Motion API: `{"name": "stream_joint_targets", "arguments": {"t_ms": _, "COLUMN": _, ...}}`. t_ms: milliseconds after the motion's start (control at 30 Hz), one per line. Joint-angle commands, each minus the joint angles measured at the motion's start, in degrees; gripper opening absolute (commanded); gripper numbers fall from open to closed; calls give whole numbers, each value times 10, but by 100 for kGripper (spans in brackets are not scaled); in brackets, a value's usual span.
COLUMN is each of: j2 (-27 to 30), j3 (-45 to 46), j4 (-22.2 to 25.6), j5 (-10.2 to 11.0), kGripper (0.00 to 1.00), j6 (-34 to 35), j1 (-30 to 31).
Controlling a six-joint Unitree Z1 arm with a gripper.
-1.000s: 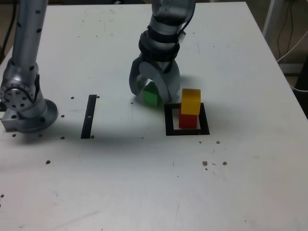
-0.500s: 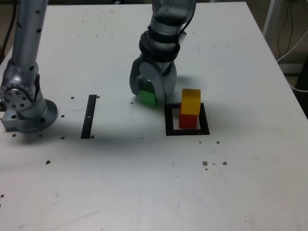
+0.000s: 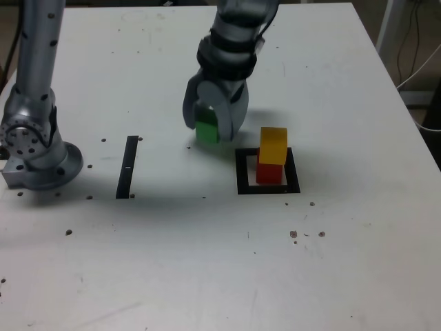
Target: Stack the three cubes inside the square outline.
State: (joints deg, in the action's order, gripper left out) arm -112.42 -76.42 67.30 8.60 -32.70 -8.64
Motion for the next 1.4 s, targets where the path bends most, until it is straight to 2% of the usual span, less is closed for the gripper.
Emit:
{"name": "stream_joint_targets", "arguments": {"t_ms": 0, "j2": 8, "j3": -26, "j4": 29, "j5": 3, "kGripper": 37, "j6": 7, "j1": 4}}
{"name": "stream_joint_targets", "arguments": {"t_ms": 300, "j2": 12, "j3": -150, "j4": 146, "j5": 3, "kGripper": 37, "j6": 48, "j1": 16}}
{"name": "stream_joint_targets", "arguments": {"t_ms": 533, "j2": 5, "j3": -215, "j4": 202, "j5": -14, "kGripper": 36, "j6": 101, "j1": 34}}
{"name": "stream_joint_targets", "arguments": {"t_ms": 867, "j2": -17, "j3": -275, "j4": 224, "j5": -65, "kGripper": 36, "j6": 167, "j1": 46}}
{"name": "stream_joint_targets", "arguments": {"t_ms": 1167, "j2": -41, "j3": -312, "j4": 232, "j5": -85, "kGripper": 36, "j6": 203, "j1": 62}}
{"name": "stream_joint_targets", "arguments": {"t_ms": 1367, "j2": -52, "j3": -323, "j4": 232, "j5": -91, "kGripper": 36, "j6": 223, "j1": 81}}
